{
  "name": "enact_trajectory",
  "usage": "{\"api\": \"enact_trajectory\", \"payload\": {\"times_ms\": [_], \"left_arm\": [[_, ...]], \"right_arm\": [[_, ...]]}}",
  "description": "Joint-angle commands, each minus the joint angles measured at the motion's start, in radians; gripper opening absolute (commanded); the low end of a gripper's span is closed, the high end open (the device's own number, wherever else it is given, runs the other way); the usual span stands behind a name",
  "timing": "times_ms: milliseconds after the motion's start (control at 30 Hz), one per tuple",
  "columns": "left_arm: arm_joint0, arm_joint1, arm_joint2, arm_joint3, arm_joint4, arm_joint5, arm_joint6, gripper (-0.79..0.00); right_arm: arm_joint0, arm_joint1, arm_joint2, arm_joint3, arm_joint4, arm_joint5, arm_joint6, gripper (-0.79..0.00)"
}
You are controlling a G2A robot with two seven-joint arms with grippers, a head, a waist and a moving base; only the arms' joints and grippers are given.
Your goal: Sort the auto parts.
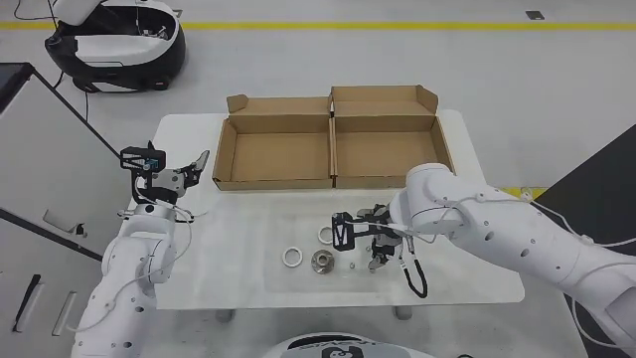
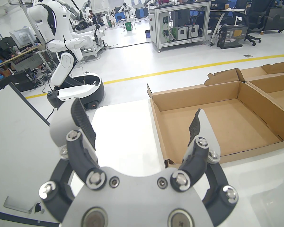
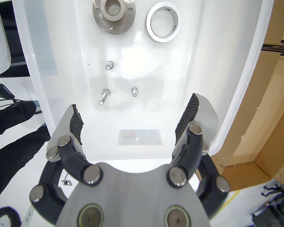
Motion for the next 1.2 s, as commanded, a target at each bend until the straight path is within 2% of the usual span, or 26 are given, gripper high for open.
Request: {"api": "enact_trajectory", "payload": {"times_ms": [0, 600, 900, 1167], "left_arm": [[0.0, 0.0, 0.0, 0.0, 0.0, 0.0, 0.0, 0.0], [0.0, 0.0, 0.0, 0.0, 0.0, 0.0, 0.0, 0.0], [0.0, 0.0, 0.0, 0.0, 0.0, 0.0, 0.0, 0.0], [0.0, 0.0, 0.0, 0.0, 0.0, 0.0, 0.0, 0.0]], "right_arm": [[0.0, 0.0, 0.0, 0.0, 0.0, 0.0, 0.0, 0.0], [-0.011, 0.0, -0.001, 0.004, -0.016, 0.008, -0.019, 0.0], [-0.001, -0.011, -0.011, -0.025, -0.024, 0.079, 0.098, 0.0], [0.044, -0.025, -0.053, -0.031, 0.018, 0.12, 0.14, 0.0]]}}
